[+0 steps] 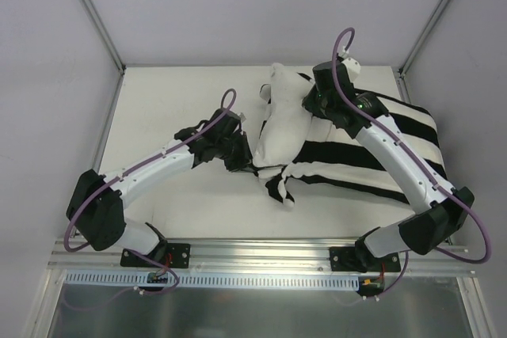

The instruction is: Remove the pillowcase from the pillow

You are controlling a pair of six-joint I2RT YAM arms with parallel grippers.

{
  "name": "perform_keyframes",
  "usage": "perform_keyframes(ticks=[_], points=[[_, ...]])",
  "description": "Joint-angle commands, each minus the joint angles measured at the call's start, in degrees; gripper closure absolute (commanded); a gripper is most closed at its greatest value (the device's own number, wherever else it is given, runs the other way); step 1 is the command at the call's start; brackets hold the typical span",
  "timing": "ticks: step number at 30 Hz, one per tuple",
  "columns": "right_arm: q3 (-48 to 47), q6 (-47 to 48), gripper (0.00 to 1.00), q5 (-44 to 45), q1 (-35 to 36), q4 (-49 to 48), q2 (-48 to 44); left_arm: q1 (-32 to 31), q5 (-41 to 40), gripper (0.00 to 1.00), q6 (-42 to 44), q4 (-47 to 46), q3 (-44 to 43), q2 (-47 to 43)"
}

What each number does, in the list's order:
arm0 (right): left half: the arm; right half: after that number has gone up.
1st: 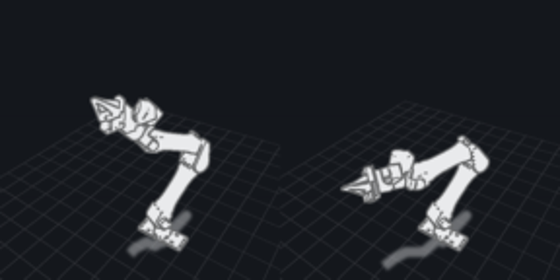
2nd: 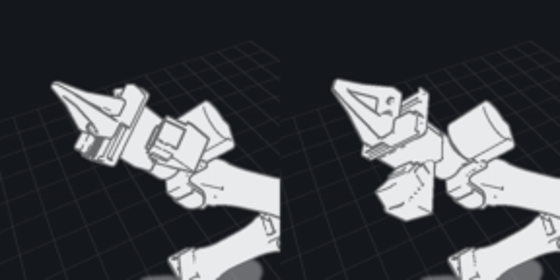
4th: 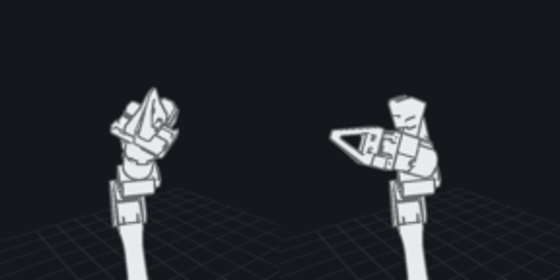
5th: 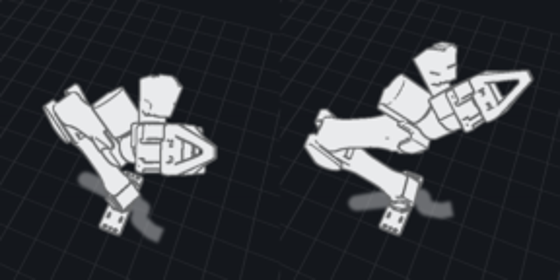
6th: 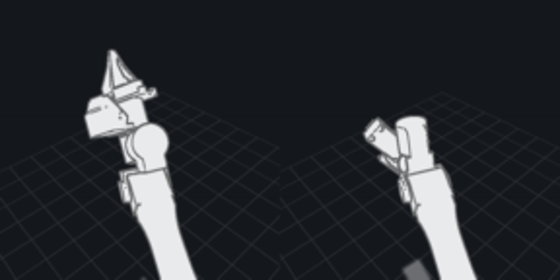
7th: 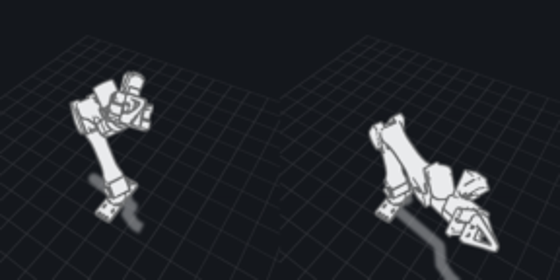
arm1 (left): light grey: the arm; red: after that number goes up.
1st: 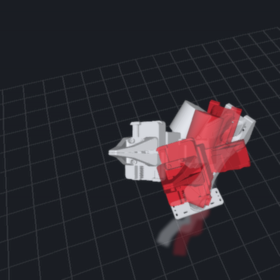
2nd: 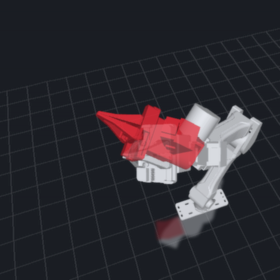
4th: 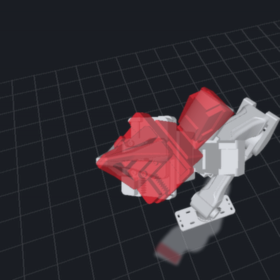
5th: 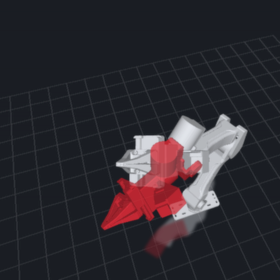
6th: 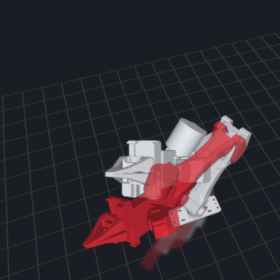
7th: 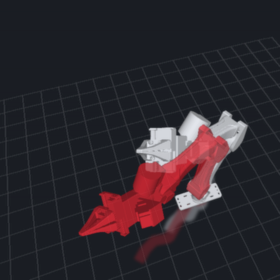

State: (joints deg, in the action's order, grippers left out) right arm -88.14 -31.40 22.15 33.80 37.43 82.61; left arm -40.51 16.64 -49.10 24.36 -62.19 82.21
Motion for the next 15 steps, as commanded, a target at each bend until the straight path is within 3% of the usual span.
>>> perform_keyframes(ticks=[1, 5, 12, 13, 15], points=[[-5.7, -2.9, 0.99, 7.3, -2.4, -9.7, -4.0, -1.4, 3.0, 1.00, 0.8, 3.1, 3.0, -3.2], [-5.1, -6.8, 0.99, 7.7, -3.9, -9.6, -4.7, -1.8, 3.1, 1.00, 1.6, 2.4, 6.8, -5.2], [-4.3, -5.0, 0.99, 0.6, -4.4, -10.8, -5.1, -1.7, 2.2, 1.00, 3.0, 1.6, 9.6, -5.8], [-3.0, -4.4, 0.99, -0.3, -4.4, -10.7, -5.6, -1.6, 1.6, 0.98, 3.8, 1.7, 9.6, -6.4], [-1.3, -3.4, 0.99, -3.4, -4.4, -10.7, -6.3, -0.1, 1.2, 0.85, 4.5, 2.0, 10.1, -9.4]])
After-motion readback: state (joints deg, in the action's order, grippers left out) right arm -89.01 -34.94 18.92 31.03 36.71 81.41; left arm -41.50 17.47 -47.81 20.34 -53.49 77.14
